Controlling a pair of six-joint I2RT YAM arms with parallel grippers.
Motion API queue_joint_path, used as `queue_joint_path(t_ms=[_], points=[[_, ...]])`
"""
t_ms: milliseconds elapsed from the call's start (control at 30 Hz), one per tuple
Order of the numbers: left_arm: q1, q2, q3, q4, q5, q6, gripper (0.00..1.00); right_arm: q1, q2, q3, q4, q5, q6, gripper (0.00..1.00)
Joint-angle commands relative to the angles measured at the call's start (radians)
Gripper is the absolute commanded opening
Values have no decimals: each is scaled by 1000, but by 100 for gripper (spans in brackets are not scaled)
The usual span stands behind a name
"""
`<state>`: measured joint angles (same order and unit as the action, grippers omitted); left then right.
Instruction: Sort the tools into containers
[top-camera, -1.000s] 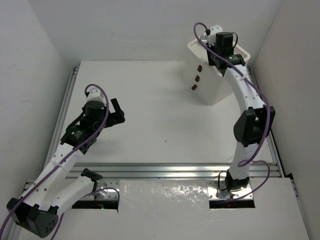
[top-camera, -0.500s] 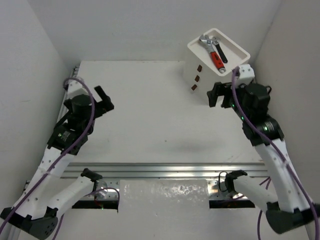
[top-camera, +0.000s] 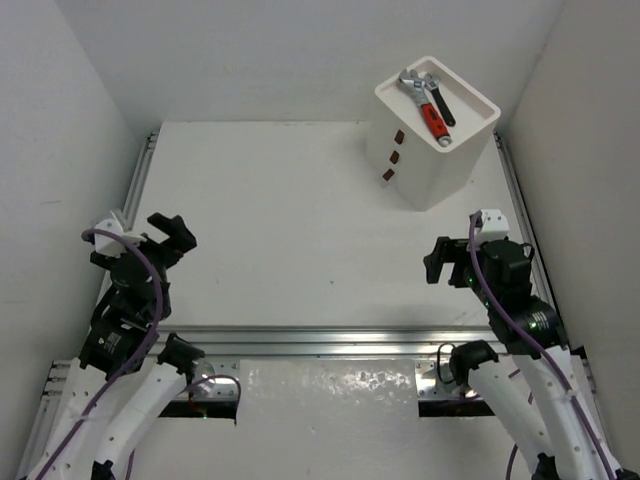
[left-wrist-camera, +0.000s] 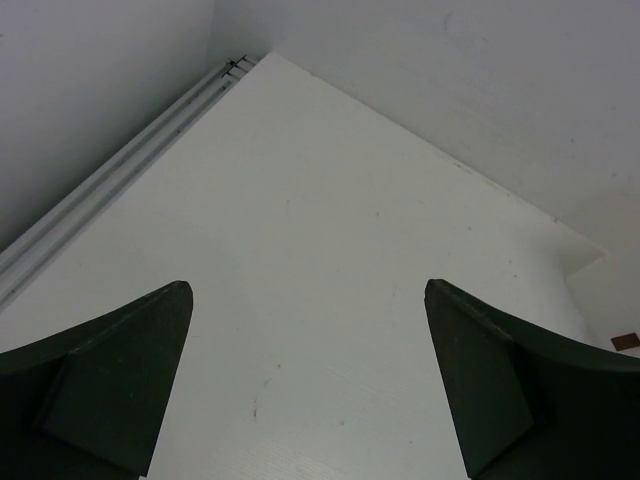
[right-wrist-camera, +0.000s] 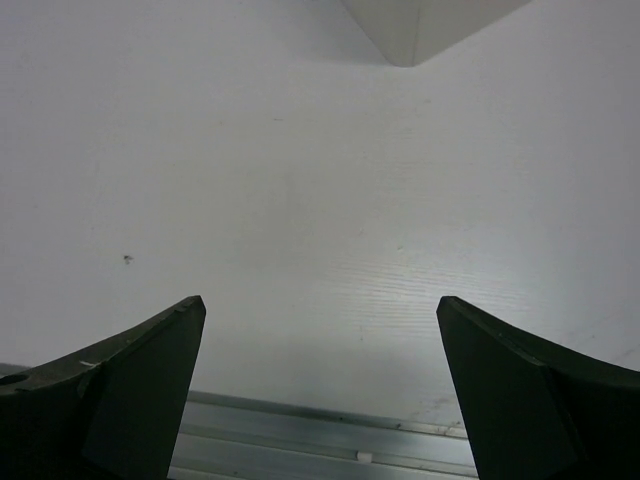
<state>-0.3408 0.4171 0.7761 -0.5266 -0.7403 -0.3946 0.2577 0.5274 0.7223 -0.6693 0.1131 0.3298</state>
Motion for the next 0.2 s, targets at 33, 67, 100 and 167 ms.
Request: queue_joint_path(t_ms=[33,67,100,167], points=[[3,21,-3,85,15,28,100,0,-49,-32,30,46,26,99],[3,31,-1,85,27,28,100,-1,-46,-31,25,48,25,99],[3,40,2,79,32,28,100,-2,-31,-24,20,51,26,99],[3,66,5,71,39,28,100,0,-11,-12,13,45,28,99]])
